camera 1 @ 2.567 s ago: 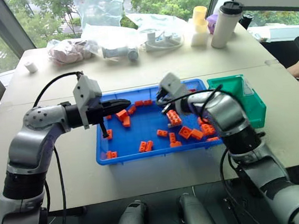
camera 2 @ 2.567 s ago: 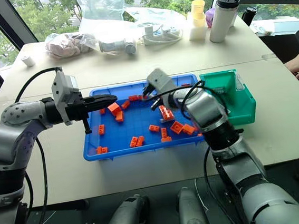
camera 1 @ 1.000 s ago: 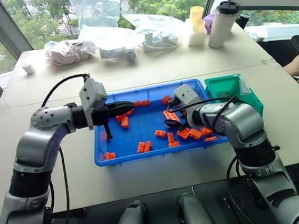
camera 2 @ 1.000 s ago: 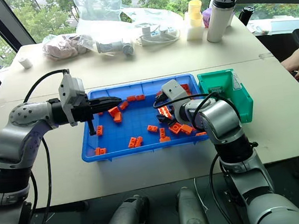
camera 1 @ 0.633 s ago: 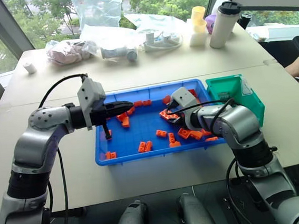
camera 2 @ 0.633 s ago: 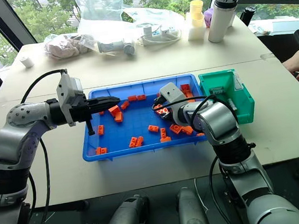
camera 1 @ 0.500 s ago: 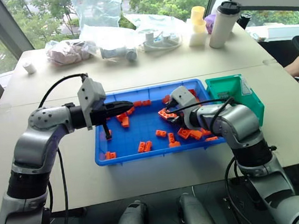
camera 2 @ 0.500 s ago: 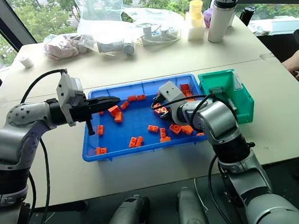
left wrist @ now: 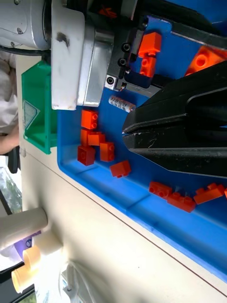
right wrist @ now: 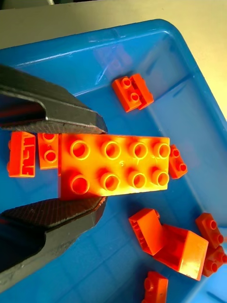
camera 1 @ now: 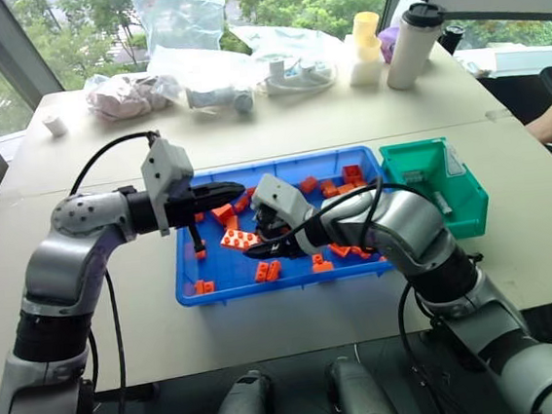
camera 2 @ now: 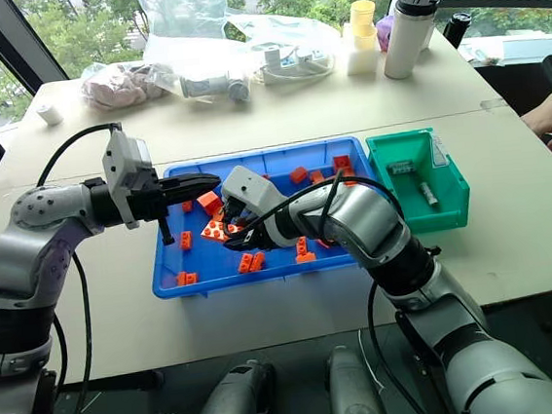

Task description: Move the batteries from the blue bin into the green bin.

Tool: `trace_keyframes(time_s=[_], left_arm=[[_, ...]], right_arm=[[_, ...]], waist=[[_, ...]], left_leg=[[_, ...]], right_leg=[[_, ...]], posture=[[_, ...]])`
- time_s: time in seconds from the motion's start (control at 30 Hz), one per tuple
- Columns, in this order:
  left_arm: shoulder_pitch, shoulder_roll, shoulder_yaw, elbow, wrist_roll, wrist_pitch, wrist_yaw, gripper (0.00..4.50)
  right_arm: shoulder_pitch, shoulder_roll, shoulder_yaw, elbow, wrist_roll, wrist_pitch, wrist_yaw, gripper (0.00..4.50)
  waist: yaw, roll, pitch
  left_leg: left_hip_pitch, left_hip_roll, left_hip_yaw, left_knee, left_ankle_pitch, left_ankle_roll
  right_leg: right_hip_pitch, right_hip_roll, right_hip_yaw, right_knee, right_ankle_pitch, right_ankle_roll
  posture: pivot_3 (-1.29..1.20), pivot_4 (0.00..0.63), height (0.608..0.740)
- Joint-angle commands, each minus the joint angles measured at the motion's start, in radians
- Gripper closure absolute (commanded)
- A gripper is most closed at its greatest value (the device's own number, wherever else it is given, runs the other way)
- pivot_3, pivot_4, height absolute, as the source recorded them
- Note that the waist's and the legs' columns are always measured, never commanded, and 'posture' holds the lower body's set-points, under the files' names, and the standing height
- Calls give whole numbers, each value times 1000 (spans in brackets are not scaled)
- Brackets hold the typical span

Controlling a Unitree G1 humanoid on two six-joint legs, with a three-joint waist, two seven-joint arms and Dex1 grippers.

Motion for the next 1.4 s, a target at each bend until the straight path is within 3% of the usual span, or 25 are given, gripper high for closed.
trace_keyframes(time_s=[0.03,0.07,0.27,0.43,0.97,1.07,1.23,1.4], left_arm=[[-3,7,35,-30,-13,-11,5,4500],[-2,8,36,-33,-13,-10,8,4500],[14,6,39,-47,-14,-6,16,4500],[2,-8,26,-34,-9,-10,13,4500],[-14,-13,17,-20,0,-14,-8,4500],[-8,-12,18,-26,1,-11,-6,4500],[0,-12,20,-34,2,-11,-1,4500],[-2,-14,20,-29,5,-16,-1,4500]], right_arm=[[-53,-38,-19,31,-43,-58,0,332],[-57,-53,-36,41,-49,-64,-1,75],[16,-325,-102,-14,-93,-125,55,75],[100,-439,-108,-24,-116,-177,100,75],[134,-381,-39,67,-215,-249,106,75],[121,-362,-4,100,-252,-272,105,932],[91,-329,-35,90,-254,-240,100,3474],[18,-338,-205,52,-208,-149,71,3474]], waist=[[0,0,0],[0,0,0],[12,0,0],[-2,0,0],[7,0,0],[7,0,0],[7,0,0],[8,0,0]], left_leg=[[0,0,0,0,0,0],[0,0,0,0,0,0],[-1,-1,0,1,0,1],[0,1,1,-1,-3,6],[0,0,1,1,-3,5],[0,0,1,1,-3,5],[0,0,1,1,-3,5],[0,0,1,1,-2,4]], right_leg=[[0,0,0,0,0,0],[0,0,0,0,0,0],[1,-2,-1,-2,0,0],[0,0,0,-1,0,0],[1,-1,0,-1,0,0],[1,-1,0,-1,0,0],[1,-1,0,-1,0,0],[0,-1,0,-1,0,0]], posture=[[0,150,740],[0,150,740],[0,150,740],[0,150,740],[0,150,740],[0,150,740],[0,150,740],[0,150,740]])
